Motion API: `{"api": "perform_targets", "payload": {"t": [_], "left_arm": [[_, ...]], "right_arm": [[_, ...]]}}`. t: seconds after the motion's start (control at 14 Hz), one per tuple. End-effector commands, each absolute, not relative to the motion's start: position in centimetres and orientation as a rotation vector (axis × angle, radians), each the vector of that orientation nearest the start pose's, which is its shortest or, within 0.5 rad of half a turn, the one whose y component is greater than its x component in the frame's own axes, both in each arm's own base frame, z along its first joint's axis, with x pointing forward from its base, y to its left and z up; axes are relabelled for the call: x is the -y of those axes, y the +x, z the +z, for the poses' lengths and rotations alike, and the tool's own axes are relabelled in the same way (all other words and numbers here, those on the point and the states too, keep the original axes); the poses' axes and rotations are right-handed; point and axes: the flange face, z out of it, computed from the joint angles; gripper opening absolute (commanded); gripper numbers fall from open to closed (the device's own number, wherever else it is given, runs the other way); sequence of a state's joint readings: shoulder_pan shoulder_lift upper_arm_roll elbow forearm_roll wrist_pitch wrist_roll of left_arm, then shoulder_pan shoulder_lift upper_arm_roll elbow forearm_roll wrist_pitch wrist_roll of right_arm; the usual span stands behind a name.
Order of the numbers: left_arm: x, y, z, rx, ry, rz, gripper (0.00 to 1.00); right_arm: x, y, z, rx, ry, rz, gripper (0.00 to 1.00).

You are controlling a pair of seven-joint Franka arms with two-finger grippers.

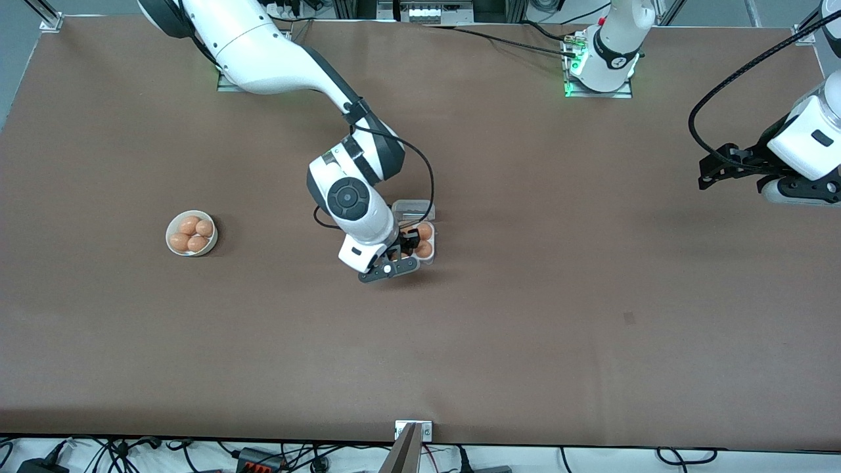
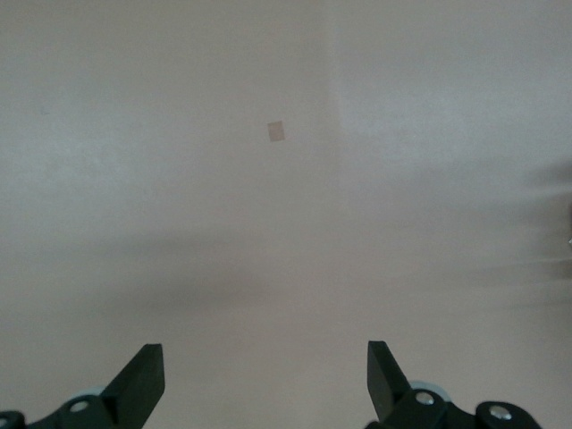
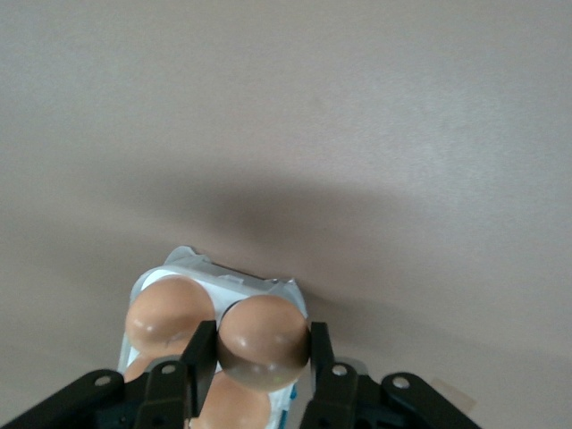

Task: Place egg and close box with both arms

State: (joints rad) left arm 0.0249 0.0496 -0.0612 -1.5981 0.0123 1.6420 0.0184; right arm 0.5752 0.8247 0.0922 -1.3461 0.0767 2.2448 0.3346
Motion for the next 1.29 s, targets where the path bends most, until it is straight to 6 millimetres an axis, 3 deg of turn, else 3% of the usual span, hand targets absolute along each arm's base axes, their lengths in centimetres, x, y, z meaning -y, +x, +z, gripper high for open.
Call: {"api": "perform_targets", "payload": {"t": [0.0, 0.14, 0.21, 0.36, 0.5, 0.64, 0.79, 1.0, 1.21], "left_arm": [[1.9, 57.5, 59.1, -0.091, -3.119, 0.009, 1.0], [1.9, 57.5, 59.1, -0.091, -3.119, 0.009, 1.0], [2.0, 57.5, 59.1, -0.091, -3.121, 0.009, 1.0], [2.1, 57.5, 59.1, -0.093, -3.121, 0.007, 1.0], [2.1, 57.5, 59.1, -0.093, -3.121, 0.009, 1.0], [2.1, 57.5, 59.1, -0.093, -3.121, 0.009, 1.0], [2.1, 57.5, 59.1, -0.091, -3.121, 0.009, 1.0], [2.1, 57.5, 59.1, -0.089, -3.121, 0.009, 1.0], [2.4, 57.5, 59.1, -0.091, -3.124, 0.009, 1.0]], "right_arm": [[-45.9, 59.5, 23.4, 0.373, -2.962, -0.018, 0.19], [-46.0, 59.3, 22.8, 0.371, -2.964, -0.008, 0.19], [-46.1, 59.2, 22.8, 0.372, -2.964, -0.005, 0.26], [-46.3, 59.1, 23.1, 0.363, -2.966, -0.007, 1.0], [-46.1, 59.4, 25.0, 0.342, -2.971, -0.032, 1.0], [-44.3, 60.3, 29.6, 0.321, -2.993, -0.029, 1.0], [-40.5, 61.9, 35.5, 0.263, -3.033, -0.064, 1.0], [-32.5, 63.6, 42.7, 0.127, -3.095, -0.02, 1.0], [-25.3, 64.4, 48.0, 0.089, -3.116, 0.003, 1.0]]}}
